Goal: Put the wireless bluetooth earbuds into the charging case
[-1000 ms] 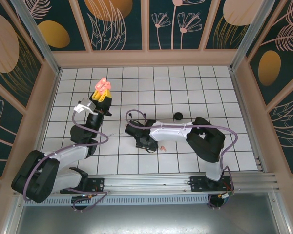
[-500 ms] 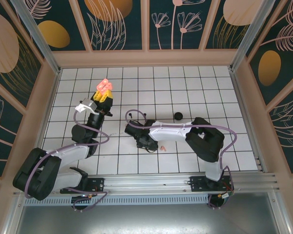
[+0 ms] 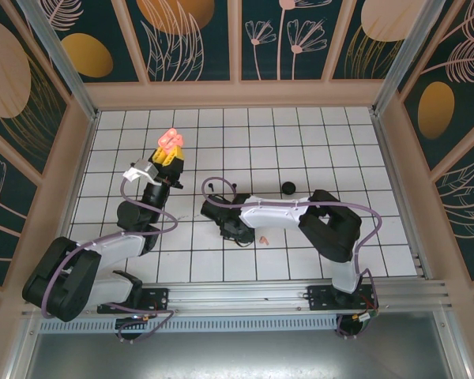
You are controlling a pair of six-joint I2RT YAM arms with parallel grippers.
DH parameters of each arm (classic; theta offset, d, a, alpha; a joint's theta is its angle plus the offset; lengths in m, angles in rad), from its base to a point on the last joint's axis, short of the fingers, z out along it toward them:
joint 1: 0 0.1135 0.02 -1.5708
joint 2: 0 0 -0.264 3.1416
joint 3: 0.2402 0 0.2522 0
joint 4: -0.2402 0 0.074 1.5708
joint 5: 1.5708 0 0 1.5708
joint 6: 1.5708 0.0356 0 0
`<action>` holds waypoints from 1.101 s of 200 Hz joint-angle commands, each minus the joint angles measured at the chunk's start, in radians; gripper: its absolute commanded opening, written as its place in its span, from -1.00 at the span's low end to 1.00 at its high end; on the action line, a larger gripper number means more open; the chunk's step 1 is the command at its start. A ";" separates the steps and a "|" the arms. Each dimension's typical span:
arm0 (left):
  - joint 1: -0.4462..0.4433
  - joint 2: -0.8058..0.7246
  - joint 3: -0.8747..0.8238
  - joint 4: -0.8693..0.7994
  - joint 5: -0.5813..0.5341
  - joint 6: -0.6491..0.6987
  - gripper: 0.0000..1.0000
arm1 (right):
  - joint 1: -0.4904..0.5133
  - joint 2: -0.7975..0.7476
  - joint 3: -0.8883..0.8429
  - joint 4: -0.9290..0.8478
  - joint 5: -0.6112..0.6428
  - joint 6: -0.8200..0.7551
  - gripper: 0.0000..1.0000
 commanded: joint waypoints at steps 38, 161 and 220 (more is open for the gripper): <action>-0.003 0.013 0.006 0.113 0.031 -0.028 -1.00 | 0.010 0.008 0.007 0.053 0.013 -0.001 -0.54; -0.004 -0.033 0.046 0.037 0.092 -0.039 -1.00 | -0.009 -0.193 -0.127 0.196 0.162 -0.047 -0.56; -0.004 -0.082 0.078 -0.056 0.157 0.014 -1.00 | -0.074 -0.360 -0.143 0.334 0.265 -0.211 -0.55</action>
